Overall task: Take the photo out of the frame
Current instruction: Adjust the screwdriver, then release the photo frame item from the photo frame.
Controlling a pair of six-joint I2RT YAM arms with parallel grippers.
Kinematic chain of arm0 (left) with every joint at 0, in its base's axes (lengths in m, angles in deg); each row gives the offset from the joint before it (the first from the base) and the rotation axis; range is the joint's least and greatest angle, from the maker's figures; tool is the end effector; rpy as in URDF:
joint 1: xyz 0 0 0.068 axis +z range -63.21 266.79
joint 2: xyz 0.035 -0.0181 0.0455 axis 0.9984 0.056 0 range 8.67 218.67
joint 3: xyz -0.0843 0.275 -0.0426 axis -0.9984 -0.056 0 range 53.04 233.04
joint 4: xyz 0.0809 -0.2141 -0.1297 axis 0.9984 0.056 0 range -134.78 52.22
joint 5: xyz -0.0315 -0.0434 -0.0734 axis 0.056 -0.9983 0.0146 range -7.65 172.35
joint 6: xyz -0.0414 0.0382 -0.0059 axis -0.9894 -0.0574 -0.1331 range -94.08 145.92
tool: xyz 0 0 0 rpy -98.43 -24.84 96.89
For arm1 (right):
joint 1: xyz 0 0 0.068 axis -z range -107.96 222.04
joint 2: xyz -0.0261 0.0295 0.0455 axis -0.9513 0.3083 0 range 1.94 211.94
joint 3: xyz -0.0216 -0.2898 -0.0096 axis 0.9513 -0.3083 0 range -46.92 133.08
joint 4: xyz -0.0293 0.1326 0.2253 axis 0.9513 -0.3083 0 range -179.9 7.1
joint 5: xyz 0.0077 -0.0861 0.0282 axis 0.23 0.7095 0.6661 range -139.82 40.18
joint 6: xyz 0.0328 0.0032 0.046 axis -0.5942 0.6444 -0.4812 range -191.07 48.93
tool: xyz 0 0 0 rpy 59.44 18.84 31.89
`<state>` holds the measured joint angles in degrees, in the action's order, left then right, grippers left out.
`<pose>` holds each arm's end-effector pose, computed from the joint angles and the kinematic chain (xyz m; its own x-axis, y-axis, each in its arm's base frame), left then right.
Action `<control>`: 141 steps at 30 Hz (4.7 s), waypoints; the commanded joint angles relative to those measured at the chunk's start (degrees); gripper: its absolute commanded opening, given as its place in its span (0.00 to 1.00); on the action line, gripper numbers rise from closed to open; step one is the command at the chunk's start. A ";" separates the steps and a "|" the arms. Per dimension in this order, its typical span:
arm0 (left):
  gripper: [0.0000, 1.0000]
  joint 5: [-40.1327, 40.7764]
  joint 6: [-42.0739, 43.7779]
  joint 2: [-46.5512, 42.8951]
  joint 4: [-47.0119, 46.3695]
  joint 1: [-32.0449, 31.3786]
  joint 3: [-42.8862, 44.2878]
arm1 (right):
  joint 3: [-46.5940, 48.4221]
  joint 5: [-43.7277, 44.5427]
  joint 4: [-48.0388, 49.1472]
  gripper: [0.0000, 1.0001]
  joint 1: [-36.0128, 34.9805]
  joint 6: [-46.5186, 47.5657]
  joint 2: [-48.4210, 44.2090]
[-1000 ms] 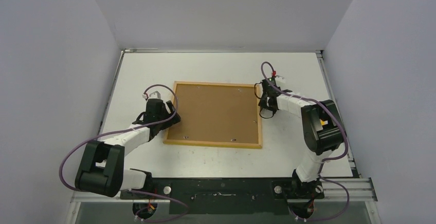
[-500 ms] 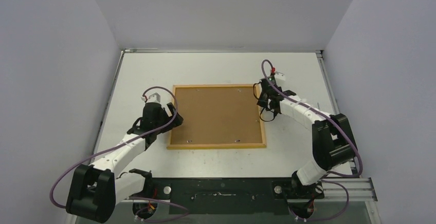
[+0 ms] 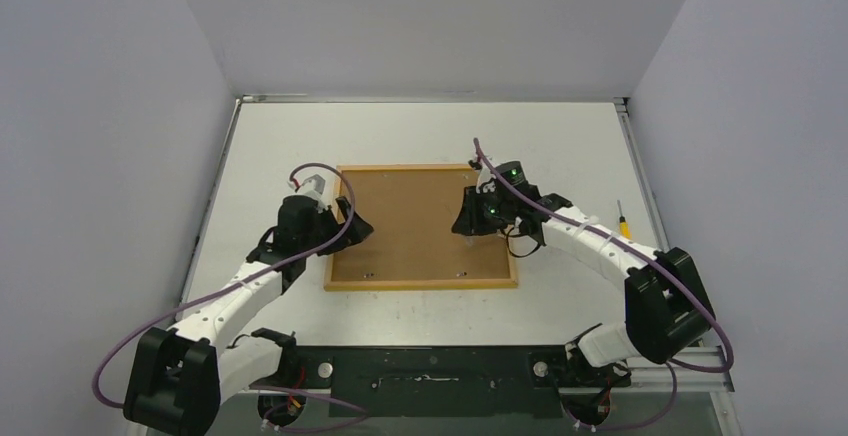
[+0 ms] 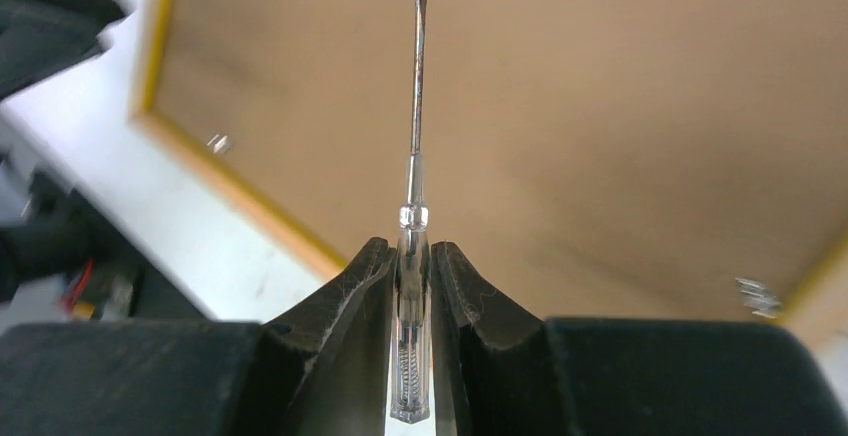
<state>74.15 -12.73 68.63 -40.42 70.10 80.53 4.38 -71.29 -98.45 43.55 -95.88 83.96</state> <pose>0.1991 -0.0655 0.2083 -0.6944 -0.4372 -0.5716 -0.0513 0.8223 -0.5667 0.2569 0.1560 0.2388 -0.8561 -0.0204 -0.5165 -0.3384 0.7774 0.5302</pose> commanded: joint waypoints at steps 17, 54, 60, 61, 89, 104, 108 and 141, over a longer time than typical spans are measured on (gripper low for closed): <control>0.79 -6.79 -2.40 12.89 -7.09 -12.42 14.49 | 5.18 -14.37 6.43 0.05 -12.94 4.61 3.93; 0.76 -9.72 -7.85 17.63 -15.26 -16.00 8.53 | 2.93 -11.16 18.49 0.05 -5.88 -3.72 -2.29; 0.75 -10.32 -7.33 16.88 -15.13 -16.16 8.07 | 3.31 -7.03 16.31 0.05 -5.72 -3.35 -2.92; 0.75 -8.53 -6.61 16.11 -13.06 -15.92 8.29 | 3.80 -4.39 14.17 0.05 -5.55 -2.88 -3.06; 0.86 31.42 6.61 5.95 5.29 -7.23 5.58 | 11.57 36.67 -19.58 0.05 -0.24 -1.29 -3.97; 0.54 24.90 7.10 15.77 6.35 -4.06 9.15 | 18.38 37.17 -25.74 0.05 -0.10 -1.76 4.21; 0.50 24.21 6.75 17.57 6.96 -2.92 9.90 | 19.28 38.11 -26.86 0.05 -0.02 -2.51 5.34; 0.00 24.07 5.99 21.70 7.11 -2.13 10.77 | 21.24 32.82 -27.33 0.05 0.32 -3.00 11.13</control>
<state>97.75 -5.74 90.01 -33.04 67.98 90.80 23.49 -38.27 -126.45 43.57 -98.62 94.28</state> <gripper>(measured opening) 0.202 0.174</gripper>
